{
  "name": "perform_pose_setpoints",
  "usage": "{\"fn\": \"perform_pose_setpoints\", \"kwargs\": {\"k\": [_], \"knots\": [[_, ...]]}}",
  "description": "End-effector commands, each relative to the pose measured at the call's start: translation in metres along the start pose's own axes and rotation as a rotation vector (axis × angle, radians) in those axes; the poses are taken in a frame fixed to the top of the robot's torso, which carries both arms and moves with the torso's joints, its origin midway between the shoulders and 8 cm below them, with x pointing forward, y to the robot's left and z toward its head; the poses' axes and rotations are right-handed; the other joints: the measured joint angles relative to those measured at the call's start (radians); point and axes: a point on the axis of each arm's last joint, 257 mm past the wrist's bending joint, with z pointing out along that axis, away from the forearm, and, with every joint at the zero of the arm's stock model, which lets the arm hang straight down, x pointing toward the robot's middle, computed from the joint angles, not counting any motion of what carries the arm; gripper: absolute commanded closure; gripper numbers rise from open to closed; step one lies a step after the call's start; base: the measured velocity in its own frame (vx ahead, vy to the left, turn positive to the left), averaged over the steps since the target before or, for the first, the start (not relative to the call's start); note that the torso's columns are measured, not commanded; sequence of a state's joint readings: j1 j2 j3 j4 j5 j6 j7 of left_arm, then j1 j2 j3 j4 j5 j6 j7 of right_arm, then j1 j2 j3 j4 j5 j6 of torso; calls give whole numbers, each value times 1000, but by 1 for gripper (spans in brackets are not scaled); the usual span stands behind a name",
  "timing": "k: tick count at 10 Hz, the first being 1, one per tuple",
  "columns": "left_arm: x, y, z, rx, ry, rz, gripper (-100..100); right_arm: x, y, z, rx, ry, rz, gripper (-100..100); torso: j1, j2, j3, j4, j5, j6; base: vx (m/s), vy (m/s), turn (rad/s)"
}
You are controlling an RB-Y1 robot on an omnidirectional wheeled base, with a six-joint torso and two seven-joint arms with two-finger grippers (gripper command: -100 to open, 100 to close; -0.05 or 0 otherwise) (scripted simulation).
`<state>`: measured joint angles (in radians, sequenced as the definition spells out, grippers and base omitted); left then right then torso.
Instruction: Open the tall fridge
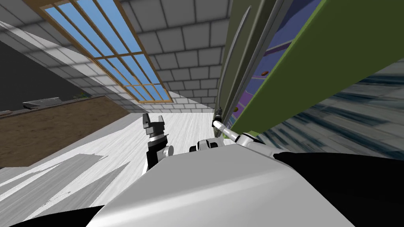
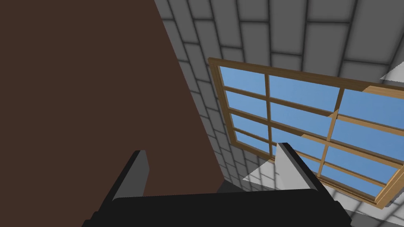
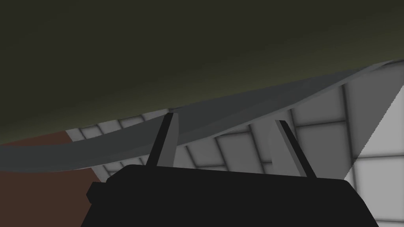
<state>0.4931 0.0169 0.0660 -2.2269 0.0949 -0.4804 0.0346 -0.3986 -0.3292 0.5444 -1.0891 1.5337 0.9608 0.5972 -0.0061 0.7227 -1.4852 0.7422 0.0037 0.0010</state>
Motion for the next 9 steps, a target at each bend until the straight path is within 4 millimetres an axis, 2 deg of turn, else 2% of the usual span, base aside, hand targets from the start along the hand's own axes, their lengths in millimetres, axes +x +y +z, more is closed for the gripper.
{"fn": "perform_pose_setpoints", "kwargs": {"k": [1, 8, 9], "knots": [[0, 0, 0, 0, 0, 0, 0, -7, -13, 0, 28, 8, -8, 100, -2, -1, -1, 1, 0, -2, 222, 299, -176], [0, 0, 0, 0, 0, 0, 0, -22, -17, -20, 36, 37, -11, 100, -1, 9, 4, 2, 0, 1, 184, 294, -184], [0, 0, 0, 0, 0, 0, 0, -20, -5, -24, 14, 32, -7, 100, 2, 9, 5, 1, 0, 1, 83, 149, -57]]}}
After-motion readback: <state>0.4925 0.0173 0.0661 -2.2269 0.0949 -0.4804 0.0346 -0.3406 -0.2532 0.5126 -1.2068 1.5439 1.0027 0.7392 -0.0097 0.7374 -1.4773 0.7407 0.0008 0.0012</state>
